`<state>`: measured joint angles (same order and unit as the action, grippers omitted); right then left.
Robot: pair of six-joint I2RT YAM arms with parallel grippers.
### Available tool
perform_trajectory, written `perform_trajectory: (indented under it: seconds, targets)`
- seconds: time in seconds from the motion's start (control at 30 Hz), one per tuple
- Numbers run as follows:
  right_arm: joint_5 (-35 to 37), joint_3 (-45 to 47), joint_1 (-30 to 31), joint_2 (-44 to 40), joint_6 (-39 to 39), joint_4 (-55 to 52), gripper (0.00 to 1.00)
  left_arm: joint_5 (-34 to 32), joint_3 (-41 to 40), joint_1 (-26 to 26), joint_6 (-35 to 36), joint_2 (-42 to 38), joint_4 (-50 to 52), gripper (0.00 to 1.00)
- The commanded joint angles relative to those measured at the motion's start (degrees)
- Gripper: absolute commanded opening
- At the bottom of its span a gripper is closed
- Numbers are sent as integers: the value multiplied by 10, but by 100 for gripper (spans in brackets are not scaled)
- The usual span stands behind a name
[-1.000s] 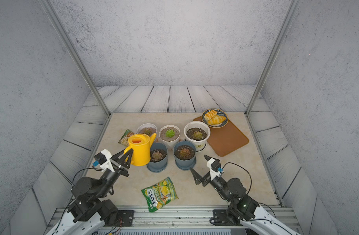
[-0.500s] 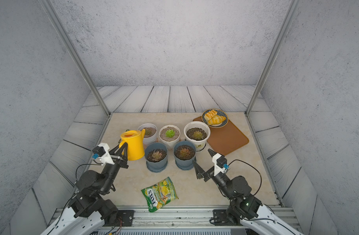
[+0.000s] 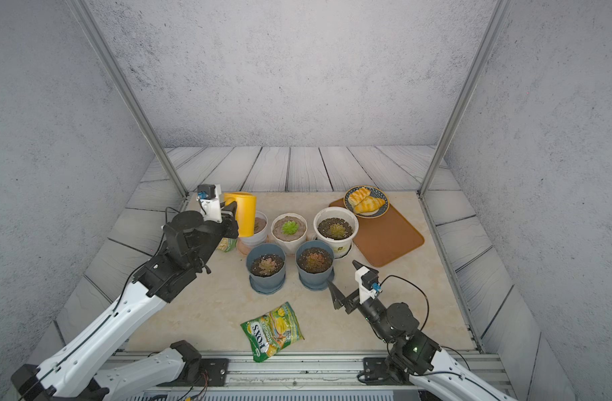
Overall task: Water the succulent around the soil edge
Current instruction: Water the soil of the potted plant with water.
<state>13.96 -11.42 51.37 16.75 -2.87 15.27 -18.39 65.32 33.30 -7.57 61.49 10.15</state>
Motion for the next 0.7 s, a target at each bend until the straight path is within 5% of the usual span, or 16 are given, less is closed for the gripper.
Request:
perform_trajectory:
  seconds: [0.0, 0.27, 0.67]
  targets:
    - [15, 4, 2, -2, 10, 13, 99, 57, 46, -42, 30, 48, 57, 0]
    - [15, 4, 2, 21, 10, 20, 99, 180, 133, -107, 88, 167, 112, 0]
    - [9, -2, 2, 38, 11, 20, 99, 206, 224, -117, 125, 247, 197, 0]
